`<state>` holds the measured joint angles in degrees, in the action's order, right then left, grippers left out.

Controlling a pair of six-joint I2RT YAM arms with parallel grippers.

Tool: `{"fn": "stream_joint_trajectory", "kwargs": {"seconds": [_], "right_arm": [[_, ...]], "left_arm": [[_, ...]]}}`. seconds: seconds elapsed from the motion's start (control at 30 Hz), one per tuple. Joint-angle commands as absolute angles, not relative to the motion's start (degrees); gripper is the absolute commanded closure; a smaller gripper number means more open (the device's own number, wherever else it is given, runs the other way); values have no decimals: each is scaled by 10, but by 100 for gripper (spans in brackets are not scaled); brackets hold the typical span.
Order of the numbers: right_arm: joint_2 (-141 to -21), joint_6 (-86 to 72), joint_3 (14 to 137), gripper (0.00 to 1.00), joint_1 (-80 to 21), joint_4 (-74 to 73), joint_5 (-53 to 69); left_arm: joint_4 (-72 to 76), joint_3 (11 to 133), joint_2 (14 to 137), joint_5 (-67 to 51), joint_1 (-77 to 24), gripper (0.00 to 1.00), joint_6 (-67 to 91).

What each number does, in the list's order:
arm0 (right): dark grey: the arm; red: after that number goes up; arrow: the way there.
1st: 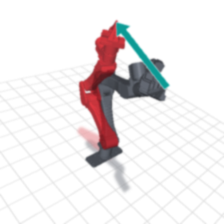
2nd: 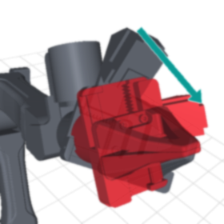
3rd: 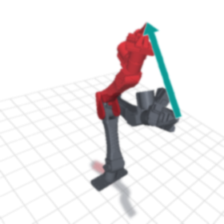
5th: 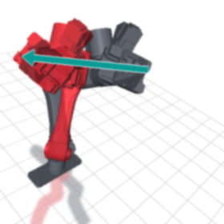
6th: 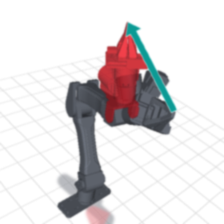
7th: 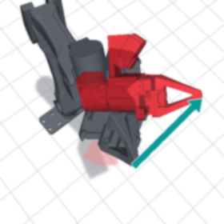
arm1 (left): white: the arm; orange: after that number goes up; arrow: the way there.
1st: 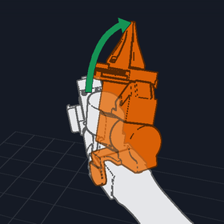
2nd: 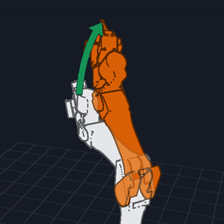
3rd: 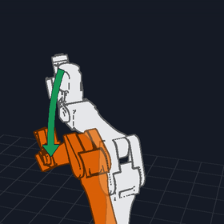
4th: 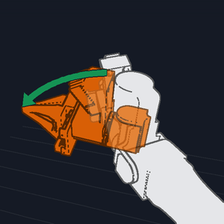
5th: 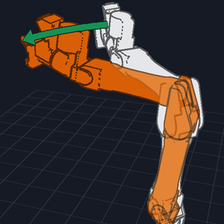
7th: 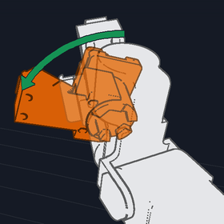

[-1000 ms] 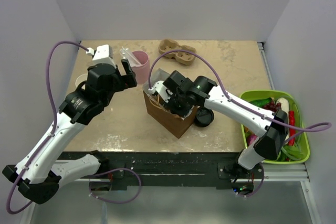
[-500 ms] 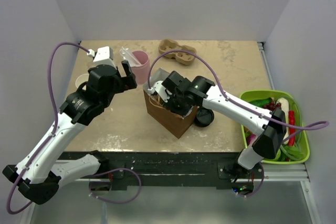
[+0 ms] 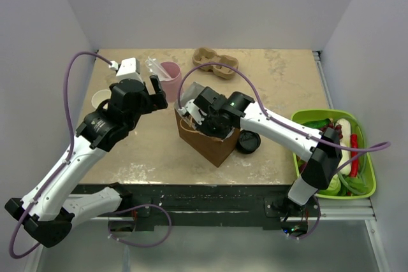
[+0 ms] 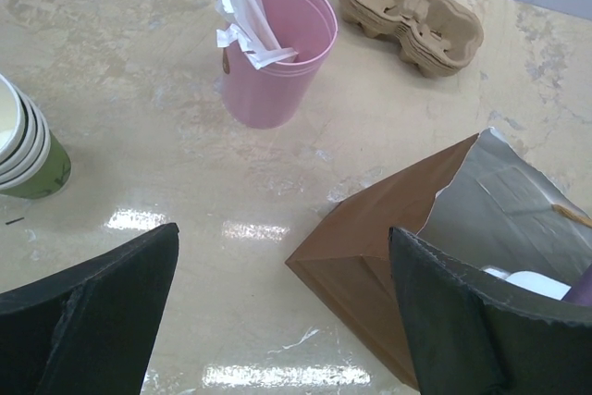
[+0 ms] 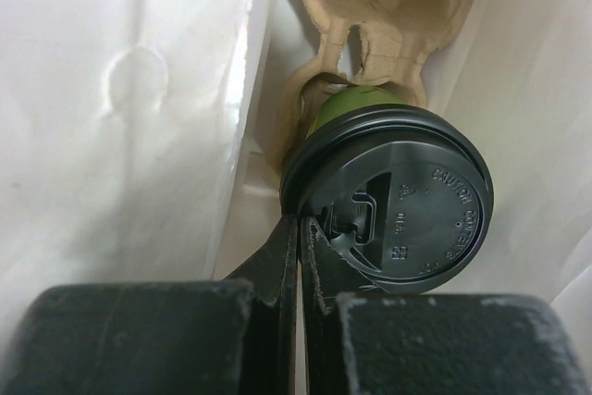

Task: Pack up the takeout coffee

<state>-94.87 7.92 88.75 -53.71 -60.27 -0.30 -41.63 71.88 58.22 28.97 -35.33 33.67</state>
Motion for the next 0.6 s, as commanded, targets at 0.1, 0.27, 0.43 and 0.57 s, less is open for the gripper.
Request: {"fn": "stream_joint_trajectory", "kwargs": {"seconds": [0.1, 0.27, 0.43, 0.57], "right_arm": [[-961, 78, 898, 100, -527, -595, -11], [-966, 80, 895, 100, -523, -588, -10], [-970, 80, 890, 100, -516, -580, -11], [-973, 80, 886, 100, -513, -574, -11]], "left_arm": [[-389, 711, 580, 290, -352, 0, 337], [-389, 709, 579, 290, -352, 0, 336], [-388, 708, 580, 290, -352, 0, 336], [-388, 707, 579, 290, -352, 0, 335]]}}
